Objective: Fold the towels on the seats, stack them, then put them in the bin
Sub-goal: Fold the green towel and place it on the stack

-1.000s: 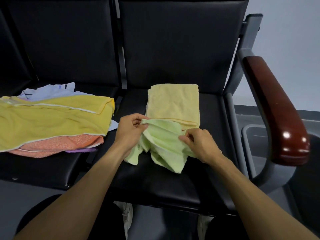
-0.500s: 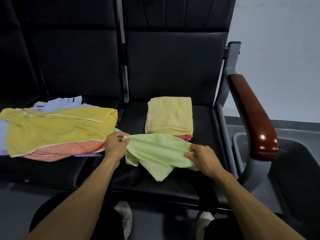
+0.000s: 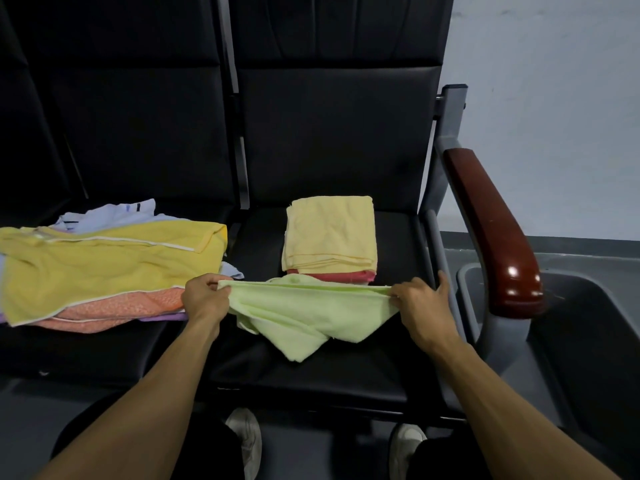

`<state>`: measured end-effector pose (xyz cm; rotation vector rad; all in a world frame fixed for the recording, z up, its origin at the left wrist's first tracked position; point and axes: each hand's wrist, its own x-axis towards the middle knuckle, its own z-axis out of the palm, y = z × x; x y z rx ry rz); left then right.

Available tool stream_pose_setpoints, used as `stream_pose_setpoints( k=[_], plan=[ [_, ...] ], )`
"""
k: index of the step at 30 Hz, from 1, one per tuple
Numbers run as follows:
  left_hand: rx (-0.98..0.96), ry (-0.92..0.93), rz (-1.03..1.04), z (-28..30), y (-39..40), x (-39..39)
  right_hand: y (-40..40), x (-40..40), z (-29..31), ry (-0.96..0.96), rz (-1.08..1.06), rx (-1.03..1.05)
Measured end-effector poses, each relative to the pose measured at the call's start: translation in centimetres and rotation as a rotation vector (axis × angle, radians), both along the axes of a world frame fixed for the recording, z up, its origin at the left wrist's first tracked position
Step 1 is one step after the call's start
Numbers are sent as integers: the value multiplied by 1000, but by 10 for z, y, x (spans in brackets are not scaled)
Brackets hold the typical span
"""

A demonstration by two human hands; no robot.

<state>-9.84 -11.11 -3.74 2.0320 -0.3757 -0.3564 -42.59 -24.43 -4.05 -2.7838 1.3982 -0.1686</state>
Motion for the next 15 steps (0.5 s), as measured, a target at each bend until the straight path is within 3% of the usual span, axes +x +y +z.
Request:
stream_pose_setpoints(
  k=[6, 15],
  plan=[
    [-37, -1, 58, 3, -2, 2, -4, 2, -2, 8, 27, -240],
    [-44, 22, 82, 5, -2, 4, -7, -1, 2, 30, -132, -146]
  ],
)
